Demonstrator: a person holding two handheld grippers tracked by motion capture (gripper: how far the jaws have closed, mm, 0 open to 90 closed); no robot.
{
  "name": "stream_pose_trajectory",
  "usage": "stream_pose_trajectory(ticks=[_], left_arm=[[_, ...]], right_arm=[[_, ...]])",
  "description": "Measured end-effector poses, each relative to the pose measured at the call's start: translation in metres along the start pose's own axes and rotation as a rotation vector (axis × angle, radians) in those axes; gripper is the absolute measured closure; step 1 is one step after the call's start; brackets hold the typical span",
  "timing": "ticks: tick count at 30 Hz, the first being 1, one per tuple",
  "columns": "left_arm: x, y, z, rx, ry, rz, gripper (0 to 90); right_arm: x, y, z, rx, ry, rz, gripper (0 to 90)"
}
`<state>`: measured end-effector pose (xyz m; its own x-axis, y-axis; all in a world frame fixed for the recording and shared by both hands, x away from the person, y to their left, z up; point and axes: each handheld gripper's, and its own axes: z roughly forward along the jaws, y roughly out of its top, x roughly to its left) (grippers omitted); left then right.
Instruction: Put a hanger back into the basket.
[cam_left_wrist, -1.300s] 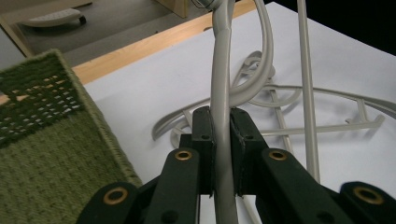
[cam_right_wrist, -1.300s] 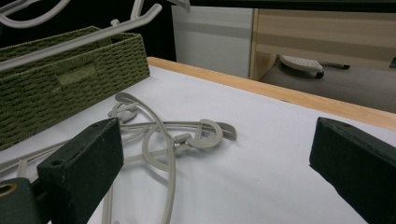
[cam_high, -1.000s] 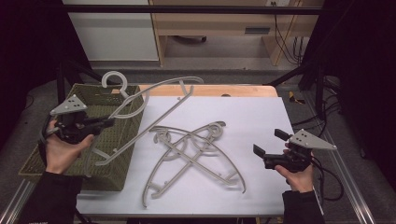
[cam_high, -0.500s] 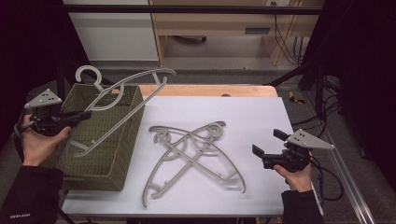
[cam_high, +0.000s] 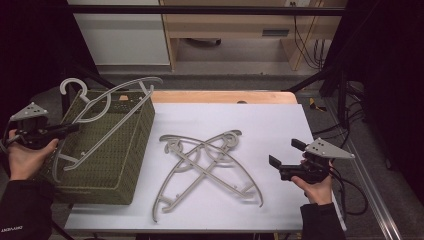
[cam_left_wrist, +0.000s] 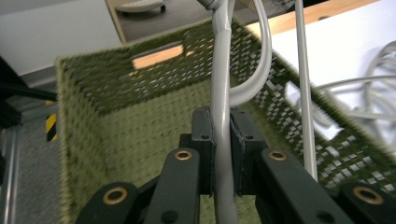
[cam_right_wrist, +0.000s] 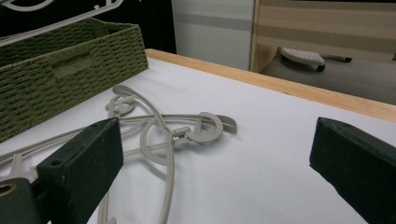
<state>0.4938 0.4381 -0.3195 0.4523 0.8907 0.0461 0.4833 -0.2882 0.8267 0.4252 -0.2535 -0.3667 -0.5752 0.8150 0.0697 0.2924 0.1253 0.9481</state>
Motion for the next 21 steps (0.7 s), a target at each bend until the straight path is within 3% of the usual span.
stream_pose_trajectory(ticks=[18, 21], left_arm=[[0.025, -0.026, -0.002, 0.077, 0.09, -0.005, 81.6], [0.025, -0.029, 0.002, 0.116, 0.107, 0.014, 81.6]], right_arm=[[0.0, -0.001, 0.001, 0.006, -0.001, 0.0, 3.1], [0.0, -0.001, 0.001, 0.008, 0.001, -0.002, 3.0]])
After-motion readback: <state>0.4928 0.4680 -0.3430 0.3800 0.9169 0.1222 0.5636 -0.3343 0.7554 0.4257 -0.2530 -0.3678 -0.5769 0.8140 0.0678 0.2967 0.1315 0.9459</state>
